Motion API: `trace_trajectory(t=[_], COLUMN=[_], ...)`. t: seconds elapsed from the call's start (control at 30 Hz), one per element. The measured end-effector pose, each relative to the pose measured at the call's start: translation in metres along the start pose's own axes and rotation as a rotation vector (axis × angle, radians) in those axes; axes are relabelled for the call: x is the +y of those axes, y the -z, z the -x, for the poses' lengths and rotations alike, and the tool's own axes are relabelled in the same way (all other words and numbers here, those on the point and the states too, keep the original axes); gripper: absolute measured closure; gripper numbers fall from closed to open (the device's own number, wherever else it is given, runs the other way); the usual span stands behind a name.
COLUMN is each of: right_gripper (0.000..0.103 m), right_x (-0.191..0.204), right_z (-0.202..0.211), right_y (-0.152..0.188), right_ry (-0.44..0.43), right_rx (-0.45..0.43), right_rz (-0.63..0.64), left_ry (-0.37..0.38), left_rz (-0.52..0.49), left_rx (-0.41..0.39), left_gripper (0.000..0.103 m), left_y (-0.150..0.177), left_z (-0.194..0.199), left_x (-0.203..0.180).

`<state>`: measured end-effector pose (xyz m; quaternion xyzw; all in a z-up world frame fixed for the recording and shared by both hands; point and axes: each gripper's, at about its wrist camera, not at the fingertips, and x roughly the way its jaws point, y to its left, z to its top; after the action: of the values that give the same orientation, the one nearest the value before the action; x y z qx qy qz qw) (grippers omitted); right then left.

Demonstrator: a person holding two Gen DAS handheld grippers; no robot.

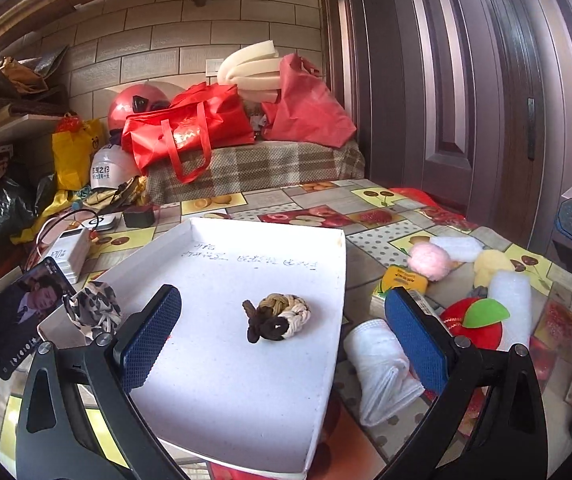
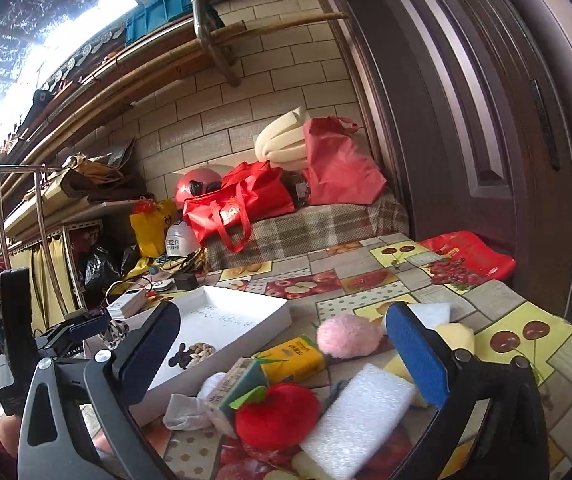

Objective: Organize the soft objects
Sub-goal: 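Grasp the pink tissue pack with left gripper while right approaches the foam block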

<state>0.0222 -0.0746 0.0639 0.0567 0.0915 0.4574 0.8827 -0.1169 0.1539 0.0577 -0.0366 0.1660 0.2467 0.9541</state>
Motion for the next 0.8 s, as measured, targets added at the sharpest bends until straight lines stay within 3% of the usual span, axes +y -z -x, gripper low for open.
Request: trace_trajectory(t=[0.13,0.27,0.47,0.53,0.57,0.67,0.8], right_gripper=[0.000,0.000,0.000,0.000,0.000,0.000,0.000], right_x=[-0.037,-0.062,-0.066,-0.066,-0.066,-0.071,-0.074], right_z=[-0.008,-0.002,-0.011,-0.014,-0.014,-0.012,-0.011], right_y=[0.000,0.001,0.005,0.006,0.007,0.007,0.007], right_ry=[0.111,0.152,0.176,0.190,0.193,0.196,0.195], right_rx=[0.117,0.116,0.182,0.199,0.203,0.203,0.206], right_rz=[-0.032,-0.099,-0.106,-0.100,-0.101,-0.116,-0.126], left_ry=[0.080,0.270,0.372,0.364,0.329,0.272,0.272], left_rz=[0.016,-0.001,-0.114,-0.140,-0.151,-0.128,-0.057], left_rx=[0.016,0.083,0.139,0.162,0.177,0.240,0.295], left_gripper=[0.000,0.000,0.000,0.001,0.008,0.043,0.046], left_y=[0.003,0.005,0.009,0.009,0.010,0.010,0.010], left_z=[0.001,-0.003,-0.002,-0.004,-0.007,-0.022,-0.038], left_x=[-0.002,-0.013,-0.054,-0.066,-0.072,-0.078,-0.075])
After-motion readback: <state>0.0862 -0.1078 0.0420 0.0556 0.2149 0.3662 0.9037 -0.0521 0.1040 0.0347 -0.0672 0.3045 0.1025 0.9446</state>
